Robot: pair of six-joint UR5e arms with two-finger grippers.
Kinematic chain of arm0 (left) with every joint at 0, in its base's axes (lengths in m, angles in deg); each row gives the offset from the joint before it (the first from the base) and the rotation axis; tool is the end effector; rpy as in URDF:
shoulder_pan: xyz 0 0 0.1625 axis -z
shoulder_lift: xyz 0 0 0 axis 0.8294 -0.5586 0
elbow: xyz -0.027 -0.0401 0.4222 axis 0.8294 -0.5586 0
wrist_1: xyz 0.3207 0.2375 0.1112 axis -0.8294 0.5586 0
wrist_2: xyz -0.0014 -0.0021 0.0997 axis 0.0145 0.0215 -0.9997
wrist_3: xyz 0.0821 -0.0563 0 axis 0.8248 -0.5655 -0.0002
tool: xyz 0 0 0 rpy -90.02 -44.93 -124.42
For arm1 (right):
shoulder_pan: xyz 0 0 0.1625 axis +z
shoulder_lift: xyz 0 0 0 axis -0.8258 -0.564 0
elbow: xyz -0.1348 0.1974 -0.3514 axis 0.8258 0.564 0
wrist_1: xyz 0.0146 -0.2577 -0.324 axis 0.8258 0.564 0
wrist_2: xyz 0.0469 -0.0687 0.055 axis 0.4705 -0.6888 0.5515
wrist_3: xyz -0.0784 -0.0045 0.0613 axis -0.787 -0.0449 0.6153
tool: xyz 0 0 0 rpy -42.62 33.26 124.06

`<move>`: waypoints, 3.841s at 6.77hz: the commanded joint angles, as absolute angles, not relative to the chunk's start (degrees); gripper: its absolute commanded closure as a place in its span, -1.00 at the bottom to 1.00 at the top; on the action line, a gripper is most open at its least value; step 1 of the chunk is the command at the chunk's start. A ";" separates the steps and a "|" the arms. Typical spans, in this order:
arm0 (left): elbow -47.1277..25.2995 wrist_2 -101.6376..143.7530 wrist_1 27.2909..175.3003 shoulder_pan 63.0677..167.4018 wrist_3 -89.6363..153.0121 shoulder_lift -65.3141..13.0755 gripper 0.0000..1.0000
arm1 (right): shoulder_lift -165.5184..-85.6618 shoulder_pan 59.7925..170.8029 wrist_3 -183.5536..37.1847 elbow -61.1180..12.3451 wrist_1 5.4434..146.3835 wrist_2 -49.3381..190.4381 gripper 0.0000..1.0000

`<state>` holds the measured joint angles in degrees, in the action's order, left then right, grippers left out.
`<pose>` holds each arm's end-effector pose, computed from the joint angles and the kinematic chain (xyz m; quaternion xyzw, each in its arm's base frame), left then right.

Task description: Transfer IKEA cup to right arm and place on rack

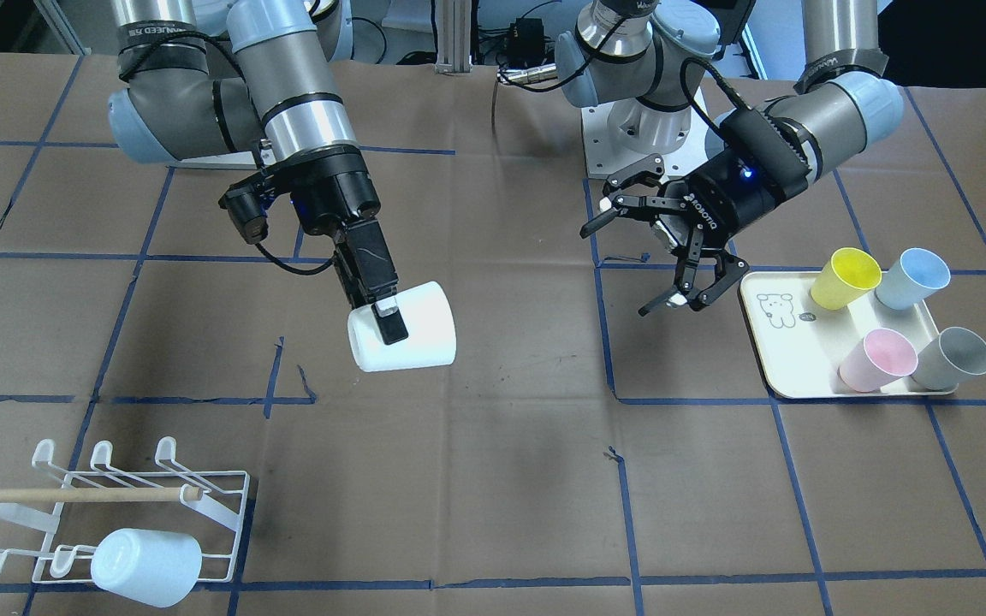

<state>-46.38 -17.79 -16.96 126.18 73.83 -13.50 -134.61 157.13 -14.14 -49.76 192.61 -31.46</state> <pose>-0.0705 -0.4771 0.3699 -0.2915 -0.7166 0.5200 0.3620 0.2520 -0.4762 0.3770 0.4048 0.7425 -0.3265 0.4221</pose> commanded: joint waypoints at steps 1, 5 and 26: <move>-43.97 -26.84 -14.38 124.42 74.02 -14.26 -0.97 | -133.84 155.26 -19.63 -50.56 199.07 -31.92 0.40; -35.64 -54.90 -0.62 130.46 74.10 -14.43 -0.97 | -131.12 149.18 -46.10 -49.54 202.12 -32.10 0.40; -10.82 -89.77 74.76 143.14 46.24 -6.79 -0.97 | -111.42 126.07 -99.00 -34.75 199.91 -24.89 -0.99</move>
<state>-10.76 -89.77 75.09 143.07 46.20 -6.69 -111.30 126.07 -99.06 -34.74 200.28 -24.76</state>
